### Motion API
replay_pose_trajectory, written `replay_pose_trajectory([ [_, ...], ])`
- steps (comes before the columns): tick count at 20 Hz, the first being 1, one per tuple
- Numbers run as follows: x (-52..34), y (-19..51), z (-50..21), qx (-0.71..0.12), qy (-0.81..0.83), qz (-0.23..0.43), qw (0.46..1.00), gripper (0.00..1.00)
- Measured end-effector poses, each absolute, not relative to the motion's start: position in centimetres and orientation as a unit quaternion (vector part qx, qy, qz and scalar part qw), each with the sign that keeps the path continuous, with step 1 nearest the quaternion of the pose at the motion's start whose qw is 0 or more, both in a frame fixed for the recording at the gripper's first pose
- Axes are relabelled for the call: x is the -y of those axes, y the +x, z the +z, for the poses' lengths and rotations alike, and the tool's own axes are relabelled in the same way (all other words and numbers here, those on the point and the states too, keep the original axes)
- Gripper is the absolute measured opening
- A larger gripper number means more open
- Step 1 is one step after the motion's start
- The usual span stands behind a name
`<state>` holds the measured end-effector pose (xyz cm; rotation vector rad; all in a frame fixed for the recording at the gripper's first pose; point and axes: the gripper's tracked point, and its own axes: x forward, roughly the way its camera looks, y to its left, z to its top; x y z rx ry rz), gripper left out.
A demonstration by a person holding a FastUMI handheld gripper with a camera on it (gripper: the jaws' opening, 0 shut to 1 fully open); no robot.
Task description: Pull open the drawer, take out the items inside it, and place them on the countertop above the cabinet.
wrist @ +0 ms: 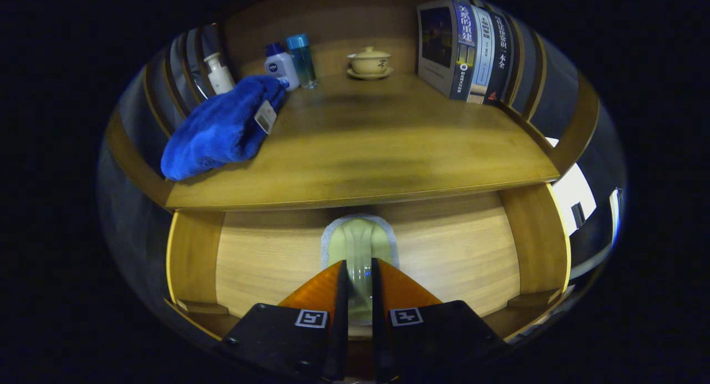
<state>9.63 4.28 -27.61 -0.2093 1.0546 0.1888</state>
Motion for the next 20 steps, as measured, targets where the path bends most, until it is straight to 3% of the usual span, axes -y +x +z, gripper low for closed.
replay_pose_trajectory([
  [11, -5.1, 11.1, -17.7, -0.457, -0.128, 0.096, 0.875, 0.27],
  [20, -7.5, 16.6, -15.9, -0.435, -0.131, 0.088, 0.886, 0.27],
])
